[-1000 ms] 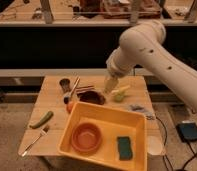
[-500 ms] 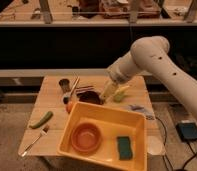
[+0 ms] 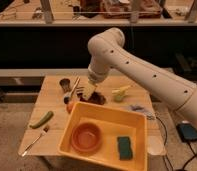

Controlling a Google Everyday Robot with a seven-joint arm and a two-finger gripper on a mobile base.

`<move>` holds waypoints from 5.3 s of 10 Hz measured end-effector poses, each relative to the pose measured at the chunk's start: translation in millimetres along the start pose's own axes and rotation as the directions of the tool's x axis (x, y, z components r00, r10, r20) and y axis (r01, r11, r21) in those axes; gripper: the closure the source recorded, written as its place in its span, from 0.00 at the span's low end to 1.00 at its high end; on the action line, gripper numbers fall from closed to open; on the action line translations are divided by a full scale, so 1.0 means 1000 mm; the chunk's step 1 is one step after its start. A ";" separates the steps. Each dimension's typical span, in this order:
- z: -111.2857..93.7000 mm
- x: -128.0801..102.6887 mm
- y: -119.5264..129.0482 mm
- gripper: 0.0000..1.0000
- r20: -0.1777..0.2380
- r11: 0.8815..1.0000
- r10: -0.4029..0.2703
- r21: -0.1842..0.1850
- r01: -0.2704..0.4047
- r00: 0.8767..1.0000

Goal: Place brush in table surface

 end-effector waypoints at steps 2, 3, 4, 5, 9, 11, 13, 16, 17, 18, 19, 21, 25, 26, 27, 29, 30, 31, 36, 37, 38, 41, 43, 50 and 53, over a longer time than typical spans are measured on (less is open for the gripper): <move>0.007 0.004 0.001 0.20 -0.007 0.998 0.055 0.011 -0.055 0.998; 0.007 0.005 0.000 0.20 -0.009 0.998 0.056 0.013 -0.056 0.998; 0.008 0.004 0.001 0.20 -0.003 0.998 0.061 0.011 -0.061 0.998; 0.010 0.005 0.001 0.20 0.007 0.997 0.072 0.000 -0.072 0.997; 0.025 0.026 0.014 0.20 0.033 0.929 0.346 -0.156 -0.337 0.938; 0.021 0.018 0.027 0.20 -0.033 0.799 0.564 -0.230 -0.555 0.825; 0.015 0.021 0.043 0.20 -0.147 0.649 0.701 -0.274 -0.710 0.698; 0.006 0.026 0.063 0.20 -0.279 0.485 0.785 -0.278 -0.829 0.553; 0.005 0.027 0.065 0.20 -0.294 0.466 0.792 -0.276 -0.840 0.536; 0.006 0.027 0.063 0.20 -0.292 0.467 0.791 -0.279 -0.839 0.537; 0.009 0.022 0.061 0.20 -0.259 0.480 0.797 -0.277 -0.832 0.546; 0.022 0.024 0.062 0.20 -0.219 0.477 0.825 -0.223 -0.850 0.520; 0.062 0.074 0.100 0.20 -0.210 0.415 0.885 -0.053 -0.908 0.416; 0.080 0.097 0.113 0.20 -0.214 0.374 0.906 -0.001 -0.927 0.366; 0.095 0.112 0.118 0.20 -0.215 0.327 0.925 0.035 -0.944 0.312; 0.127 0.148 0.125 0.20 -0.222 0.240 0.951 0.098 -0.966 0.214; 0.141 0.160 0.136 0.20 -0.213 0.215 0.959 0.102 -0.971 0.189; 0.157 0.169 0.142 0.20 -0.189 0.197 0.966 0.104 -0.975 0.175; 0.194 0.183 0.147 0.20 -0.155 0.163 0.977 0.101 -0.981 0.147; 0.193 0.183 0.148 0.20 -0.156 0.162 0.977 0.101 -0.982 0.145; 0.194 0.183 0.147 0.20 -0.155 0.163 0.977 0.101 -0.981 0.147; 0.205 0.185 0.149 0.20 -0.118 0.171 0.980 0.107 -0.979 0.159; 0.224 0.183 0.152 0.20 -0.108 0.182 0.979 0.109 -0.977 0.170; 0.252 0.180 0.153 0.20 -0.178 0.221 0.965 0.152 -0.963 0.194; 0.267 0.187 0.153 0.20 -0.192 0.244 0.958 0.147 -0.958 0.215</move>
